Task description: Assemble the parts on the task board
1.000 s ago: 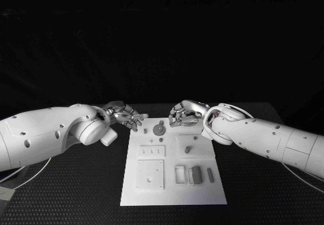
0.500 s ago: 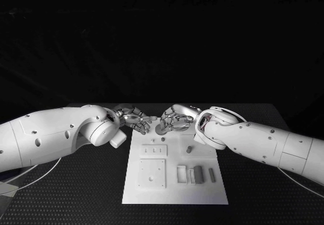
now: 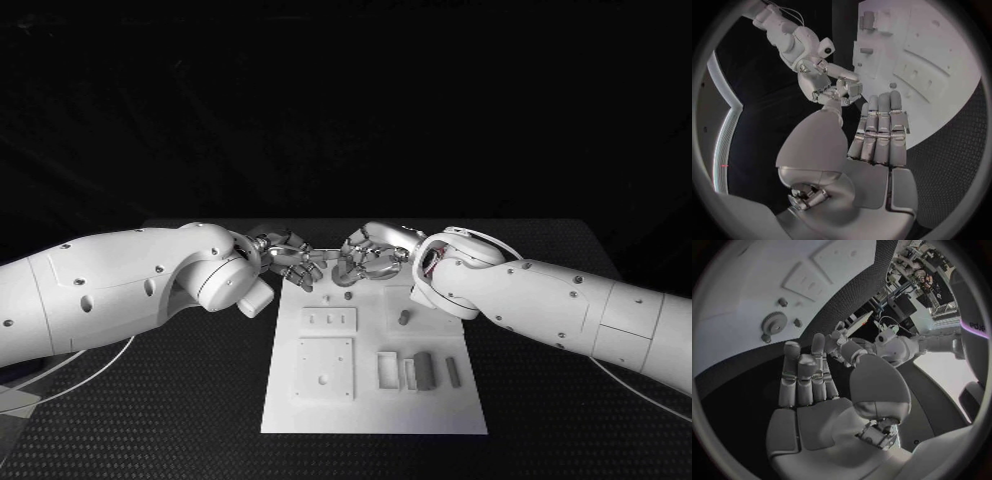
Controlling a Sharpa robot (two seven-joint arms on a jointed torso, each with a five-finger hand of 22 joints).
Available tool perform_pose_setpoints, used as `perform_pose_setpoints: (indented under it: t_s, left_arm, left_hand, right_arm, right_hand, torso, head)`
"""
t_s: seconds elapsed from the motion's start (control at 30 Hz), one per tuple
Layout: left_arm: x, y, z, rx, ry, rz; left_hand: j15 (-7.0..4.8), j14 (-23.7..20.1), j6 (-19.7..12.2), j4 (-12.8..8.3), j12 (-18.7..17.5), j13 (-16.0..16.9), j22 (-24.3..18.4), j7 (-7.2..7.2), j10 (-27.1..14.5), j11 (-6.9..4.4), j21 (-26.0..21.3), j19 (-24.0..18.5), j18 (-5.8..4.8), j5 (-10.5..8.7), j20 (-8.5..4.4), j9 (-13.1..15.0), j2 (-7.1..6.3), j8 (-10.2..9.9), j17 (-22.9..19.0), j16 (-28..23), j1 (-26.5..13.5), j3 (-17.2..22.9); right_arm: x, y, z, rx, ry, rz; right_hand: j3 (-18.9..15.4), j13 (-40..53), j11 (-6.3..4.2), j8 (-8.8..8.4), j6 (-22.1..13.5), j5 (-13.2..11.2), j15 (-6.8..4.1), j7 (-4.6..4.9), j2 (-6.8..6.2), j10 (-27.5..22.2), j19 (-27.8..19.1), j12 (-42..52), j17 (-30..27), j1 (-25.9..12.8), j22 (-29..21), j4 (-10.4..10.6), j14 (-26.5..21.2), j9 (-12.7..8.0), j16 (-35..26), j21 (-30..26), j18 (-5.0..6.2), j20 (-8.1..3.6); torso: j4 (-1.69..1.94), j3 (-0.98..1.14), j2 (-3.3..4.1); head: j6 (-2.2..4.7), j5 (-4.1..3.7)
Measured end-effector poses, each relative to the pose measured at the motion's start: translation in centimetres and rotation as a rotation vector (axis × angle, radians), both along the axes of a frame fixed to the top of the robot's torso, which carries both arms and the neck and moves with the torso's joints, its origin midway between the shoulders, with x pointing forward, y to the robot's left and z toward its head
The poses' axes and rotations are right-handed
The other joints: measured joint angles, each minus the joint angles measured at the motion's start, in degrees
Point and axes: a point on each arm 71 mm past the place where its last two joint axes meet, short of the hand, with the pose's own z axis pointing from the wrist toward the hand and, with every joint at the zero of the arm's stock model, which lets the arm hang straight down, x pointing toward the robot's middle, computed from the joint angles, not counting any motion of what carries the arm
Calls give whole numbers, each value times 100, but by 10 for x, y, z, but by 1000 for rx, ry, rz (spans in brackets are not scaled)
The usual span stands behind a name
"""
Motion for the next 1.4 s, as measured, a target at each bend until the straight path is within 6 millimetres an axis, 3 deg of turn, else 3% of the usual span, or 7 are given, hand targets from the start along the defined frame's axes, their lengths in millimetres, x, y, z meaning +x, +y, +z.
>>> perform_pose_setpoints:
  t_s: [0.1,0.2,0.7,1.03,1.4]
  left_arm:
    - [0,-1,-1,17,3,-2]
    - [-1,-2,-1,33,7,-5]
    - [-2,-9,-3,76,25,-36]
    - [-2,-11,-4,89,32,-45]
    - [-3,-12,-5,97,43,-58]
  left_hand:
    - [-5,5,86,0,64,59,36,-42,42,-42,5,1,0,0,-1,3,-39,3,17,51,-96,0]
    - [-95,123,234,-10,172,139,86,-112,142,-142,68,74,-2,0,-73,35,-44,80,60,167,-180,11]
    - [-280,363,604,-3,371,383,305,-280,403,-299,239,272,-52,-17,-270,114,56,179,187,447,-702,35]
    - [-298,382,614,-1,371,430,368,-288,412,-308,247,279,-54,-16,-277,130,60,179,213,521,-698,65]
    - [-298,381,625,-9,393,500,477,-299,412,-308,270,279,-57,-16,-276,158,280,179,221,592,-337,17]
  right_arm:
    - [-1,2,0,0,1,3]
    - [-2,4,0,0,2,5]
    - [-2,10,0,-4,1,9]
    - [-4,13,1,-2,2,18]
    - [-5,15,1,-2,3,23]
  right_hand:
    - [0,0,0,0,0,0,1,1,0,0,1,0,0,0,0,0,1,0,0,0,0,0]
    - [0,0,0,0,0,0,1,1,0,0,8,0,0,0,0,0,1,-1,0,0,0,8]
    - [0,-5,0,-1,-2,0,-11,4,0,0,8,0,0,0,0,0,-12,-3,0,0,0,10]
    - [0,-4,0,-1,-4,0,-10,5,0,0,8,-22,0,0,0,0,-12,-5,0,-1,0,10]
    - [0,-4,0,-2,-6,0,-8,8,0,0,8,-22,1,0,0,0,-10,0,0,-1,0,11]
  torso:
    - [-1,0,1]
    - [-1,3,1]
    - [-3,3,1]
    - [-3,0,2]
    - [-3,0,4]
  head:
    - [-2,0]
    - [-7,-7]
    - [-22,-10]
    - [-31,-14]
    - [-50,-24]
